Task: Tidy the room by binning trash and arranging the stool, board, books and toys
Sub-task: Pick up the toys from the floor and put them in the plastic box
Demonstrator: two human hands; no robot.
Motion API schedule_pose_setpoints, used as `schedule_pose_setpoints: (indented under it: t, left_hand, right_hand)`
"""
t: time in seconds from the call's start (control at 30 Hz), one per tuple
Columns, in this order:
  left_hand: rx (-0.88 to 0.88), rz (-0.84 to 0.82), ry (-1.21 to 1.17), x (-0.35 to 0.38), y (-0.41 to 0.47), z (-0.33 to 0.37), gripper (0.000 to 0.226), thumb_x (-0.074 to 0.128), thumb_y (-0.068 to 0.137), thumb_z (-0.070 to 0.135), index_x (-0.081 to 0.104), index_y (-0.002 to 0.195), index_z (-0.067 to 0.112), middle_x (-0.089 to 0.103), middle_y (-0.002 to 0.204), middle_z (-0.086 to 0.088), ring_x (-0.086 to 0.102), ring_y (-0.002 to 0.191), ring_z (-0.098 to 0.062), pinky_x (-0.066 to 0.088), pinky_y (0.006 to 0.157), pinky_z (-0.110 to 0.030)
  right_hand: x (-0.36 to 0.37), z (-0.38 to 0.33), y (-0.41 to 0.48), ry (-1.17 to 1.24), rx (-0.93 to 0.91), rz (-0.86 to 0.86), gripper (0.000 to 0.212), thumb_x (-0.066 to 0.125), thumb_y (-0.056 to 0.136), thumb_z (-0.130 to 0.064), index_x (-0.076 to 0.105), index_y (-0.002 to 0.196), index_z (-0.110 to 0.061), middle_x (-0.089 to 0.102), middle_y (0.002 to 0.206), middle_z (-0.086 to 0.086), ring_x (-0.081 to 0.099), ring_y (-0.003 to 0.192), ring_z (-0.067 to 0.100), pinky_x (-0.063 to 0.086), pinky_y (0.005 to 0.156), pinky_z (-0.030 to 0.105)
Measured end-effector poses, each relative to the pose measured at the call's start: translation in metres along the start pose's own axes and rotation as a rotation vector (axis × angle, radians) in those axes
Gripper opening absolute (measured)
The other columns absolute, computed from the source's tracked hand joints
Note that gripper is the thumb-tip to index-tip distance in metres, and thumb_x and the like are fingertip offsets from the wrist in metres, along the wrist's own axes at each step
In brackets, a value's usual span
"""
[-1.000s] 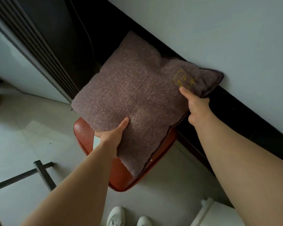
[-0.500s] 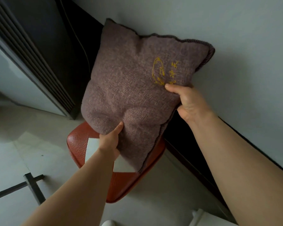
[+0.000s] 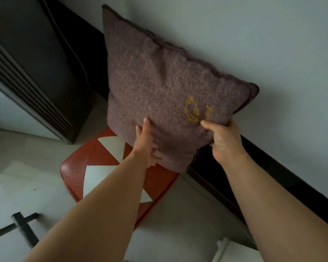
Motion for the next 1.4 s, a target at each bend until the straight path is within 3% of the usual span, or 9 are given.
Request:
schedule_pose_setpoints:
  t: [0.27,0.4,0.6,0.83,0.93,1.0,1.1,1.27,1.4]
  left_hand:
    - [0.059,-0.021,0.048,0.019,-0.009,0.04,0.095,0.057,0.074,0.073,-0.003,0.145,0.055,0.013,0.16,0.0,0.025,0.141,-0.044,0.038,0.091,-0.074]
    - [0.071,-0.034,0.156,0.01,-0.013,0.036,0.077,0.054,0.08,0.07,0.013,0.144,0.054,0.02,0.158,0.0,0.034,0.137,-0.04,0.042,0.095,-0.066]
    - [0.126,0.064,0.329,-0.01,-0.033,0.024,0.073,0.055,0.09,0.052,0.016,0.15,0.04,0.039,0.15,-0.001,0.05,0.124,-0.027,0.044,0.101,-0.049]
    - [0.144,0.217,0.504,-0.062,-0.103,0.016,0.041,0.051,0.097,0.033,0.053,0.131,0.01,0.064,0.116,-0.011,0.059,0.095,-0.021,0.052,0.088,-0.042]
    - [0.131,0.32,0.451,-0.094,-0.137,0.016,0.025,0.053,0.096,0.031,0.064,0.108,0.013,0.069,0.101,-0.007,0.065,0.089,-0.022,0.056,0.089,-0.045]
    - [0.157,0.378,0.414,-0.114,-0.16,0.021,0.03,0.055,0.096,0.031,0.062,0.117,0.012,0.067,0.104,-0.006,0.067,0.091,-0.02,0.058,0.084,-0.043]
    - [0.189,0.437,0.395,-0.146,-0.198,0.028,0.036,0.054,0.095,0.031,0.061,0.124,0.01,0.068,0.098,-0.006,0.065,0.081,-0.019,0.057,0.075,-0.034]
    - [0.234,0.501,0.313,-0.178,-0.25,0.04,0.013,0.05,0.096,0.021,0.061,0.097,0.013,0.065,0.088,-0.002,0.062,0.078,-0.019,0.053,0.071,-0.031]
    - [0.316,0.534,0.313,-0.215,-0.303,0.046,0.025,0.052,0.097,0.025,0.062,0.115,0.011,0.066,0.098,-0.002,0.065,0.094,-0.022,0.054,0.09,-0.04]
  right_hand:
    - [0.01,-0.016,-0.01,-0.022,-0.007,-0.042,0.044,0.072,0.076,-0.002,0.062,0.116,-0.015,0.07,0.109,0.001,0.068,0.095,0.016,0.055,0.08,0.037]
    - [0.008,-0.004,-0.013,-0.093,-0.051,0.036,0.048,0.079,0.072,-0.013,0.062,0.116,-0.014,0.068,0.112,0.0,0.066,0.1,0.015,0.054,0.089,0.035]
    - [0.01,0.005,-0.025,-0.133,-0.034,0.091,0.073,0.083,0.066,-0.024,0.049,0.13,-0.014,0.062,0.122,0.001,0.063,0.105,0.014,0.051,0.094,0.032]
    - [0.019,0.019,-0.087,-0.212,0.267,-0.013,0.088,0.074,0.081,-0.029,0.022,0.15,-0.011,0.042,0.145,0.003,0.047,0.128,0.02,0.038,0.097,0.026]
    - [0.035,0.016,-0.119,-0.282,0.314,-0.08,0.082,0.068,0.087,-0.031,0.022,0.15,-0.01,0.036,0.15,0.008,0.042,0.132,0.024,0.036,0.093,0.026]
    - [0.05,0.013,-0.14,-0.314,0.326,-0.124,0.08,0.066,0.086,-0.038,0.025,0.149,-0.011,0.038,0.148,0.008,0.045,0.129,0.025,0.04,0.099,0.03]
    - [0.076,-0.001,-0.178,-0.389,0.288,-0.182,0.076,0.065,0.085,-0.041,0.031,0.147,-0.012,0.042,0.146,0.01,0.048,0.127,0.026,0.042,0.104,0.04]
    - [0.111,-0.023,-0.223,-0.549,0.132,-0.297,0.062,0.058,0.092,-0.039,0.035,0.146,-0.018,0.042,0.148,0.007,0.045,0.131,0.025,0.041,0.105,0.039]
    - [0.136,-0.04,-0.278,-0.697,-0.022,-0.377,0.058,0.052,0.093,-0.047,0.035,0.144,-0.026,0.039,0.15,0.002,0.042,0.133,0.024,0.042,0.104,0.041]
Point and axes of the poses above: each hand's wrist, its own y-axis towards the middle knuckle, its own x-axis out of the palm, z = x × y, the point moved 2 cm from there along y, towards the middle knuckle
